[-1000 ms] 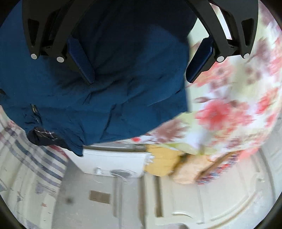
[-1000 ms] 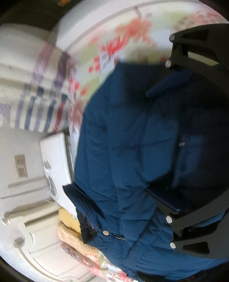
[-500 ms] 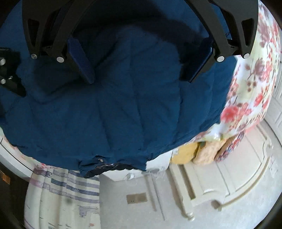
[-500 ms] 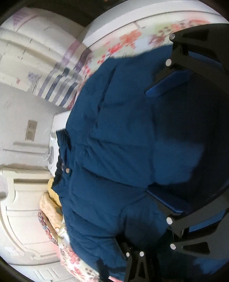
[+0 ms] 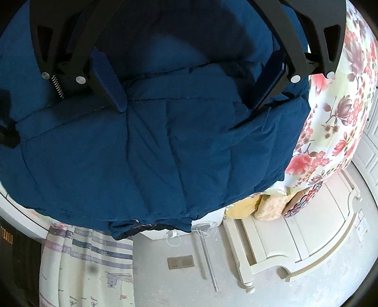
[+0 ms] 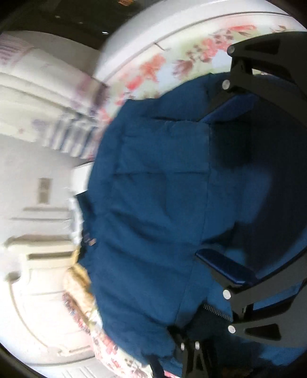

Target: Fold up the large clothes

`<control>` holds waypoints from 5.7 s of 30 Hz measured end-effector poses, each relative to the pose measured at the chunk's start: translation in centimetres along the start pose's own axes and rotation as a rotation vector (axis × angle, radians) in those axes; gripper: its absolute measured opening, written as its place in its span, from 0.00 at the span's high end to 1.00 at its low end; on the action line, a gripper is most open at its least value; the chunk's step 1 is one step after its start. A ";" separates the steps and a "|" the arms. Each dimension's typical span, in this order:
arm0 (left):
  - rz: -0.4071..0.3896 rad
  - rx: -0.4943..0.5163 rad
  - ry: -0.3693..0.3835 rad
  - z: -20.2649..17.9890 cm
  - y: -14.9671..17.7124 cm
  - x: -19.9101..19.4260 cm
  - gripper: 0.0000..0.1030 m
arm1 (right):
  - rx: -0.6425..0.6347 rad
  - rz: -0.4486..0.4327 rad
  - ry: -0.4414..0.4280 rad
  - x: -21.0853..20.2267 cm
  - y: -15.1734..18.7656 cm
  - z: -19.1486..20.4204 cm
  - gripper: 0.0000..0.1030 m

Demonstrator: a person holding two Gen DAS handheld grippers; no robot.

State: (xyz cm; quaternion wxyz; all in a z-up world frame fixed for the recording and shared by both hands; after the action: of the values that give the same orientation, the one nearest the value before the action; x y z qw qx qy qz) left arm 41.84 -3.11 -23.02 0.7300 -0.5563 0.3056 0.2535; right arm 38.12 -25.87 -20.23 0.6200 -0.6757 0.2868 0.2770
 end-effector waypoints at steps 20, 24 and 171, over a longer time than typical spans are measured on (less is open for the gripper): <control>0.010 -0.022 0.031 0.1 0.1 0.1 0.04 | -0.104 0.021 0.038 3.0 -0.1 4.0 0.02; 0.010 -0.022 0.031 0.2 0.1 0.0 0.04 | -0.102 0.035 0.023 2.8 0.0 4.0 0.02; -0.058 0.132 0.087 -1.7 21.5 -18.4 0.04 | -0.311 0.026 -0.250 -18.1 22.1 7.6 0.05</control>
State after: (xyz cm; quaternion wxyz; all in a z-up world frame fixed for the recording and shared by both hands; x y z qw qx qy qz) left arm 13.69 0.08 -24.03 0.7582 -0.5259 0.3371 0.1870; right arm 9.43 -19.00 -22.61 0.5352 -0.7199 0.1701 0.4079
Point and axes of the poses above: each gripper's, at about its wrist camera, not at the fingertips, and x roughly the way its jaws point, z to its left, y to its underside, the point moved 8 cm from there along x, roughly the way its jaws point, and after that the axes turned 1 degree about z, right-handed, at the moved point
